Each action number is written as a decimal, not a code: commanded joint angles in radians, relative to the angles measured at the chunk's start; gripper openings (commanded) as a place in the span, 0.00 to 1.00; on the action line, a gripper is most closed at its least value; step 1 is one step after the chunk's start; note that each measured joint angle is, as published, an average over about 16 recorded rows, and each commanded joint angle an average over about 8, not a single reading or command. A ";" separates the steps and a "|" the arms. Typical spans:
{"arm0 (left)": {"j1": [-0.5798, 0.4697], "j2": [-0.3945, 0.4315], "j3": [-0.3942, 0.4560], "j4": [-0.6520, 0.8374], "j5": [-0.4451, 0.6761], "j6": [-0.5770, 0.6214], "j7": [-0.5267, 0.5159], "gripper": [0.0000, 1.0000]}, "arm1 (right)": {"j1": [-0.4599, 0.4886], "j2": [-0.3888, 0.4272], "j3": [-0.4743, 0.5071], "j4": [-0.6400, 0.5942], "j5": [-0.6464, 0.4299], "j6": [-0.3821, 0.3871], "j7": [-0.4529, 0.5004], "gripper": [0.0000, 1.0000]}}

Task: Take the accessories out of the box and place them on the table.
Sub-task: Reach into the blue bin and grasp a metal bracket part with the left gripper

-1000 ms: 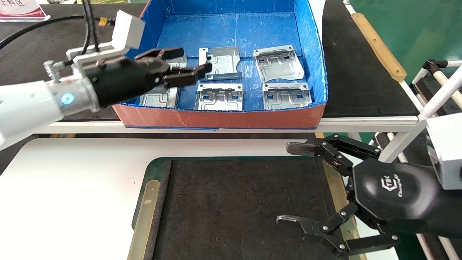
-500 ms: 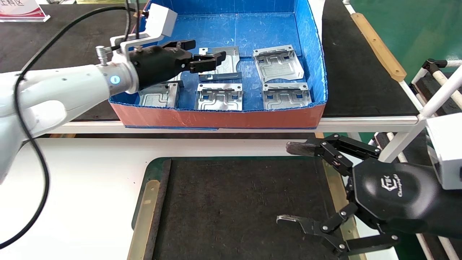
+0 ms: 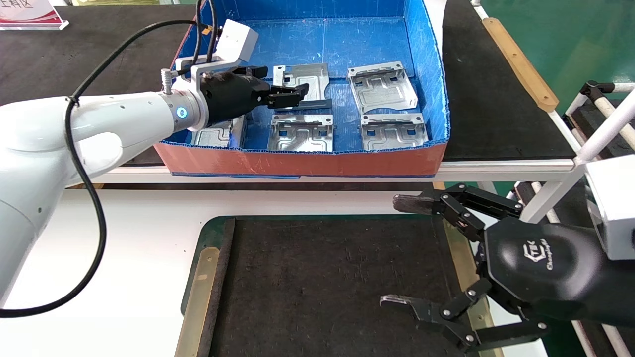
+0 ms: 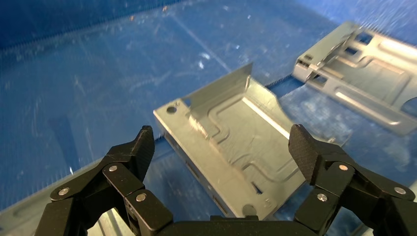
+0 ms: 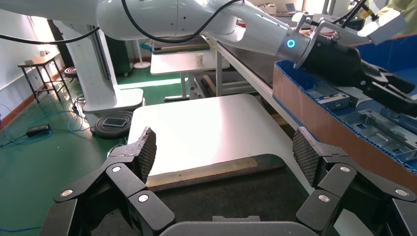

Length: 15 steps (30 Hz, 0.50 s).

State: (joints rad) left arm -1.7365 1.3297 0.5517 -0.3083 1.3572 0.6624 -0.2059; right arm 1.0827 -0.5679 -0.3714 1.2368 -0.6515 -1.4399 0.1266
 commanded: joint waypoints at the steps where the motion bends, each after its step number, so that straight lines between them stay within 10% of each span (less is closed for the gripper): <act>1: -0.004 0.011 0.001 0.021 0.000 -0.011 0.009 1.00 | 0.000 0.000 0.000 0.000 0.000 0.000 0.000 1.00; 3: -0.007 0.015 0.003 0.033 0.001 -0.020 0.014 0.96 | 0.000 0.000 0.000 0.000 0.000 0.000 0.000 0.98; 5: -0.009 0.017 0.005 0.040 0.003 -0.027 0.018 0.72 | 0.000 0.000 0.000 0.000 0.000 0.000 0.000 0.84; 11: -0.011 0.018 0.007 0.045 0.005 -0.032 0.020 0.01 | 0.000 0.000 0.000 0.000 0.000 0.000 0.000 0.10; 15: -0.010 0.017 0.006 0.041 0.004 -0.028 0.018 0.00 | 0.000 0.000 0.000 0.000 0.000 0.000 0.000 0.00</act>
State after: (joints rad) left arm -1.7463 1.3467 0.5577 -0.2671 1.3607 0.6335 -0.1873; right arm 1.0825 -0.5678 -0.3713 1.2366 -0.6513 -1.4397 0.1265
